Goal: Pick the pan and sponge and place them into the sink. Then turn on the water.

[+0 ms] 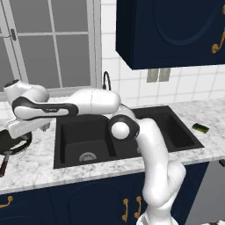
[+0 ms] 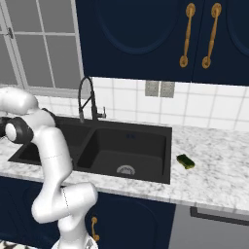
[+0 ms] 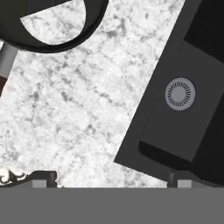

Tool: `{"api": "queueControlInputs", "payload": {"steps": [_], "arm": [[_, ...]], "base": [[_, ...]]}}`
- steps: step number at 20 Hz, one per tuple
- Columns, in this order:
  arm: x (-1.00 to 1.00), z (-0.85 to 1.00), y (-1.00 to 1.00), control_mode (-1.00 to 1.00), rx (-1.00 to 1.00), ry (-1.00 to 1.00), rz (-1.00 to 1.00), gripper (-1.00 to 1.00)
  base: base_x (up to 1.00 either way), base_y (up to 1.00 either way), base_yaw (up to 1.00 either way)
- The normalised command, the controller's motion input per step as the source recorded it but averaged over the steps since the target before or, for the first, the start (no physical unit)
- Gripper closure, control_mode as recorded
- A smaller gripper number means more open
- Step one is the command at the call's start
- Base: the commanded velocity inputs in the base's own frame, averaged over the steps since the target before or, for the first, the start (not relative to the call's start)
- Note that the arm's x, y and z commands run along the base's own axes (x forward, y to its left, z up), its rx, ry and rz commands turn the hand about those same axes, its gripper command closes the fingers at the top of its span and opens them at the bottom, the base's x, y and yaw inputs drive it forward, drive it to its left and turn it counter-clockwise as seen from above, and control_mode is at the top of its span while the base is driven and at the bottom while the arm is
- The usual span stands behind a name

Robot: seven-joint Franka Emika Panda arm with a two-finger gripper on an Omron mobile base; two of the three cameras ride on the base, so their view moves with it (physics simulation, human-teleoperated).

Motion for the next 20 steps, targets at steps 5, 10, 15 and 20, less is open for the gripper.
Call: {"api": "queueControlInputs", "payload": {"steps": [5, 10, 15, 20], "arm": [[-0.03, -0.32, 0.39, -1.00, 0.16, 0.00, -0.19, -1.00], [-0.13, -0.39, 0.27, -1.00, 0.21, 0.00, -0.23, -1.00], [0.00, -0.40, 0.47, -1.00, 0.03, 0.00, -0.21, -1.00], [0.00, -0.31, 0.50, -1.00, 0.00, 0.00, -0.22, -1.00]], "base": [[0.00, 0.00, 0.00], [0.00, 0.00, 0.00], [0.00, 0.00, 0.00], [0.00, 0.00, 0.00]]}}
